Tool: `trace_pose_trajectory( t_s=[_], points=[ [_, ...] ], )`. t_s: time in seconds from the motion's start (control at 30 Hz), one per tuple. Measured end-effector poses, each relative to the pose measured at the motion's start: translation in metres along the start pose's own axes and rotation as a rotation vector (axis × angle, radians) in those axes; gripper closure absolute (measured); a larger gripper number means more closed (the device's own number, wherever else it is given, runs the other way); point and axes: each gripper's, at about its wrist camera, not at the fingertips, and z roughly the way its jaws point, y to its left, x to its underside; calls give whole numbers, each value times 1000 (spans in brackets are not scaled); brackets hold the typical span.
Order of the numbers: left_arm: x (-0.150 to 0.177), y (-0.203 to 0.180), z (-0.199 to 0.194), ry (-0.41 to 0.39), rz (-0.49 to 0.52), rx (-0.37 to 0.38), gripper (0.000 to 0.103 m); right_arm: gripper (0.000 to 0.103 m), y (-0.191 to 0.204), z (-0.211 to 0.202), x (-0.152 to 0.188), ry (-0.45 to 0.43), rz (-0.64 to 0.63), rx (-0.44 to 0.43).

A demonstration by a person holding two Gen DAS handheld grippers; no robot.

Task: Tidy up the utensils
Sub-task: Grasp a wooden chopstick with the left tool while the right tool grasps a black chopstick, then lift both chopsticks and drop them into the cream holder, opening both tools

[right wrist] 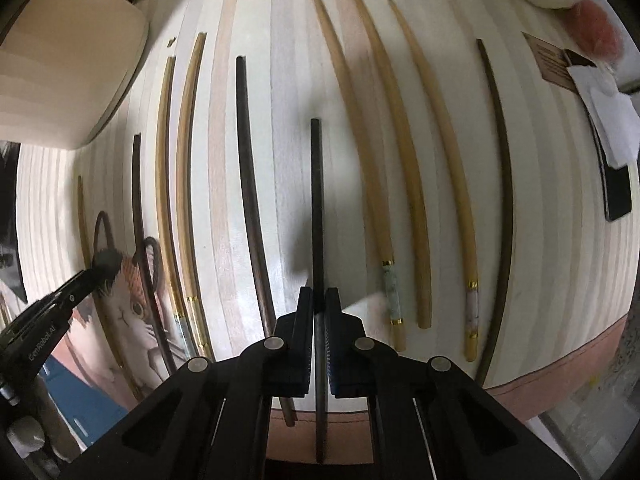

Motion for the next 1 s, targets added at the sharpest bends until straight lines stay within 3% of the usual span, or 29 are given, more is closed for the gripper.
trace_pose_trajectory(
  t_s=[0.2,0.37,0.6,0.73,1.0],
  points=[
    [-15,-35,11,13,112,-78,96,96,10,1,-23,95,-108,88],
    [-25,-47,15,42,137,-84,98,96,30,9,-31,126,-120,125],
    [-15,-64,23,-34,120,-122,99,97,17,7,-13,21,-56,84],
    [-9,-66,9,-80,82,-96,99,98,6,-6,0,-35,-39,37],
    [0,-73,-35,-204,63,-84,99,98,-2,-72,24,-176,-90,-39]
  ],
)
